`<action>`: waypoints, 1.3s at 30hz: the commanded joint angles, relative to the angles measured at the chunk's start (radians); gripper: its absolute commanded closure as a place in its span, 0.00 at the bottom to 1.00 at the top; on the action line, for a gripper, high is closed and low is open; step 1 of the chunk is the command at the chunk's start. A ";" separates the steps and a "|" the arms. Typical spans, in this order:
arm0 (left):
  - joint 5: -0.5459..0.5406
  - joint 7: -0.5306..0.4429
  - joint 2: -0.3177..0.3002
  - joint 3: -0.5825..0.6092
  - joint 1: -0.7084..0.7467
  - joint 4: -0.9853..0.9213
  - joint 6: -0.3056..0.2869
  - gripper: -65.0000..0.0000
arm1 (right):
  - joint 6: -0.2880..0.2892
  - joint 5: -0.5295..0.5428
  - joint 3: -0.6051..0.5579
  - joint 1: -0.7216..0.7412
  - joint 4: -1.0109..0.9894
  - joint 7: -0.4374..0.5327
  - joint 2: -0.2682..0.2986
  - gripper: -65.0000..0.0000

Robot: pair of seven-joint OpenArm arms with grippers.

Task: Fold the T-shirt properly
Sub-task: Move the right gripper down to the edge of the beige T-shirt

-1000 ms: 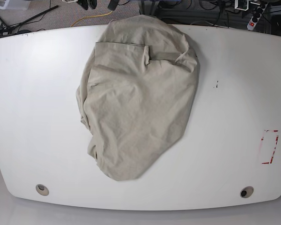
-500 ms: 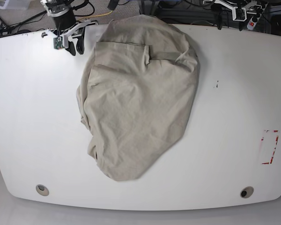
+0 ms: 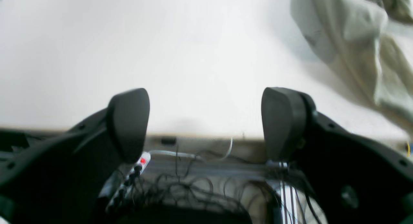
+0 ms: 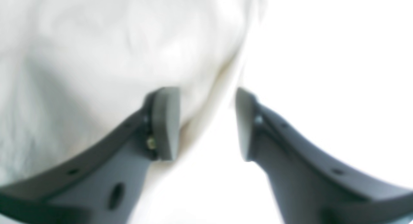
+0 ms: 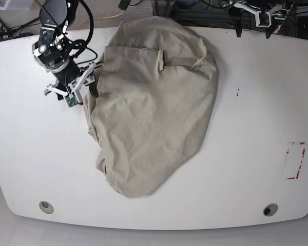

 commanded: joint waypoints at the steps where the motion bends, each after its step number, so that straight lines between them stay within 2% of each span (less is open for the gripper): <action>1: 0.007 -0.025 -0.004 -0.005 -0.008 0.013 0.001 0.22 | 0.026 0.009 0.006 0.077 -0.009 -0.039 0.011 0.43; 5: 0.007 -0.024 -0.004 -0.005 -0.022 0.014 0.001 0.22 | 0.032 0.011 0.003 0.192 -0.075 -0.148 0.011 0.41; 8: 0.007 -0.024 -0.006 -0.005 -0.039 0.017 0.001 0.22 | 0.032 0.011 0.005 0.270 -0.147 -0.191 0.011 0.41; 24: 0.010 -0.024 -0.007 -0.005 -0.083 0.014 0.001 0.22 | 0.032 0.012 0.005 0.624 -0.545 -0.201 0.011 0.42; 31: 0.010 -0.024 -0.007 -0.005 -0.103 0.014 0.001 0.22 | 0.032 0.014 0.002 0.647 -0.507 -0.285 0.005 0.42; 39: 0.010 -0.024 -0.007 -0.005 -0.128 0.013 0.001 0.22 | 0.032 0.017 0.002 0.546 -0.373 -0.349 -0.032 0.42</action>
